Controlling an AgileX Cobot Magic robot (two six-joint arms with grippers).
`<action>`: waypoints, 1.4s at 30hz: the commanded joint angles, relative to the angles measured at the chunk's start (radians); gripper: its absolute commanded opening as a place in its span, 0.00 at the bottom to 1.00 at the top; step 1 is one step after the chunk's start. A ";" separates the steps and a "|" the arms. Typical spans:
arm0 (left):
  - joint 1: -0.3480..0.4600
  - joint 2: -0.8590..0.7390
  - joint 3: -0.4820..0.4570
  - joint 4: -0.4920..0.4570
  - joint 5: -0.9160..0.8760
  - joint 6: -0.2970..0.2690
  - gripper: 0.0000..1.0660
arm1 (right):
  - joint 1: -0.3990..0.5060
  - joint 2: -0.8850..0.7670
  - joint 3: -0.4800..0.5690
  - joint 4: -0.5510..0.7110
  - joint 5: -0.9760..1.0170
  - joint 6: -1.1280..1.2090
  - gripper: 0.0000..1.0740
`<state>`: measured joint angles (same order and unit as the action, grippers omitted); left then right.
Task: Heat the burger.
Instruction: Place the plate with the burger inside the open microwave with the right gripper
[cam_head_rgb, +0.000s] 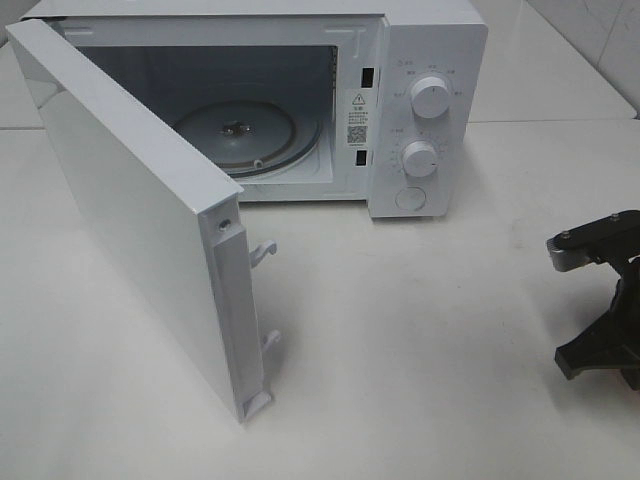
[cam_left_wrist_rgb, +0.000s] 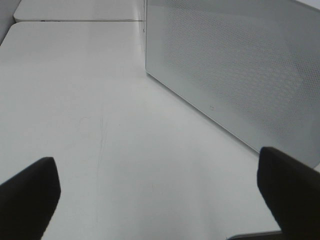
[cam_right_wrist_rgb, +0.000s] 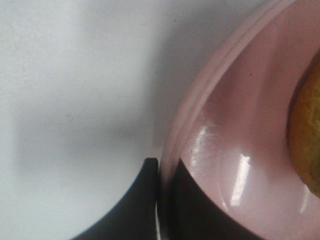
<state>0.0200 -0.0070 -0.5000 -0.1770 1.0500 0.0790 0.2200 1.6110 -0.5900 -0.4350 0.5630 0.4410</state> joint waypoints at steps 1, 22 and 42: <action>0.001 -0.023 0.002 0.000 -0.014 -0.001 0.94 | 0.034 -0.025 0.005 -0.056 0.036 0.047 0.00; 0.001 -0.023 0.002 0.000 -0.014 -0.001 0.94 | 0.042 -0.137 0.007 -0.115 0.149 0.068 0.00; 0.001 -0.023 0.002 0.000 -0.014 -0.001 0.94 | 0.272 -0.222 0.007 -0.212 0.316 0.119 0.00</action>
<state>0.0200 -0.0070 -0.5000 -0.1770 1.0500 0.0790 0.4600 1.4090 -0.5850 -0.5930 0.8280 0.5560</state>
